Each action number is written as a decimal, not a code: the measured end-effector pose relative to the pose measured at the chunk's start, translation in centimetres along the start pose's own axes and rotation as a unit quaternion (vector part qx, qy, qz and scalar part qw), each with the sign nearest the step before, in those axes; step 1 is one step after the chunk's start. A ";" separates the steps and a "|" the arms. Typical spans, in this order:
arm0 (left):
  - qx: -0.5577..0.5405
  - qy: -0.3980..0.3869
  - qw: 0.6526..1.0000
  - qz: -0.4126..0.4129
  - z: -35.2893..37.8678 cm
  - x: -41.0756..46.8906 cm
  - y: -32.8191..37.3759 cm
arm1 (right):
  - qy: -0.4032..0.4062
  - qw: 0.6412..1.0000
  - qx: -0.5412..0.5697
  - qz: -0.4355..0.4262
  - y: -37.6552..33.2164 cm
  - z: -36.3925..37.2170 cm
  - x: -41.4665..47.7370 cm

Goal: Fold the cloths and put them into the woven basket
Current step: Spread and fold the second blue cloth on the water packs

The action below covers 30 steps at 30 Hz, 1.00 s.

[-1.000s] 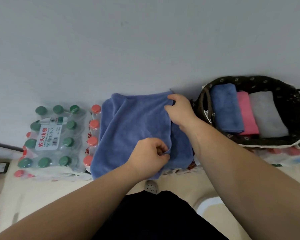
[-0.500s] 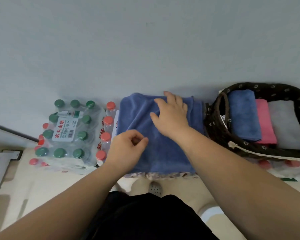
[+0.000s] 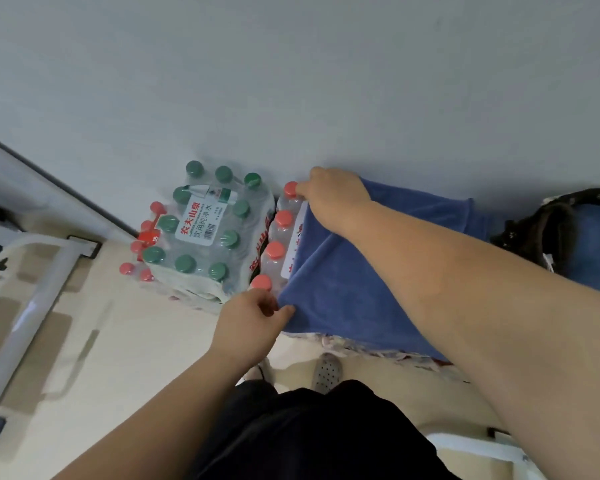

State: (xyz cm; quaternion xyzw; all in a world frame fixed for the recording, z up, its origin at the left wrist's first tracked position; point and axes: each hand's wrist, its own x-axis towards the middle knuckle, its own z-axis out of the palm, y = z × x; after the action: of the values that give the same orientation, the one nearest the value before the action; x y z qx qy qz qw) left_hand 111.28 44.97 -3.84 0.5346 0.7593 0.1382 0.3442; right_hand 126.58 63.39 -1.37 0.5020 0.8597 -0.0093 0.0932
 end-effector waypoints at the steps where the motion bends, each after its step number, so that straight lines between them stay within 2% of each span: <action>1: 0.003 0.002 1.000 0.003 0.1 0.2 -0.1 | 0.001 1.000 -0.013 0.000 0.0 -0.1 0.3; 3: -0.008 0.013 1.000 0.001 0.3 0.5 -0.1 | -0.006 0.999 -0.032 0.001 -0.1 -0.1 0.8; 6: -0.025 0.016 1.000 0.001 0.3 0.7 -0.5 | -0.015 1.000 -0.001 0.012 -0.1 -0.1 1.2; 13: -0.142 -0.091 0.985 -0.029 -3.1 1.5 -2.4 | 0.095 0.988 0.113 0.053 -2.3 -0.7 3.4; 18: -0.165 -0.116 0.977 -0.065 -8.1 3.1 -5.4 | 0.120 0.982 0.133 0.057 -6.2 -2.0 6.6; 30: -0.137 -0.076 0.983 -0.101 -17.9 9.1 -13.7 | 0.124 0.981 0.121 0.088 -16.6 -3.7 16.1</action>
State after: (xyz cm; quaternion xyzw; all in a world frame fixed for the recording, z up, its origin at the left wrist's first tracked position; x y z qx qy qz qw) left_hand 87.71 50.76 -2.19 0.4120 0.7550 0.1647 0.4828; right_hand 103.97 69.41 -1.73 0.5803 0.8098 -0.0423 -0.0754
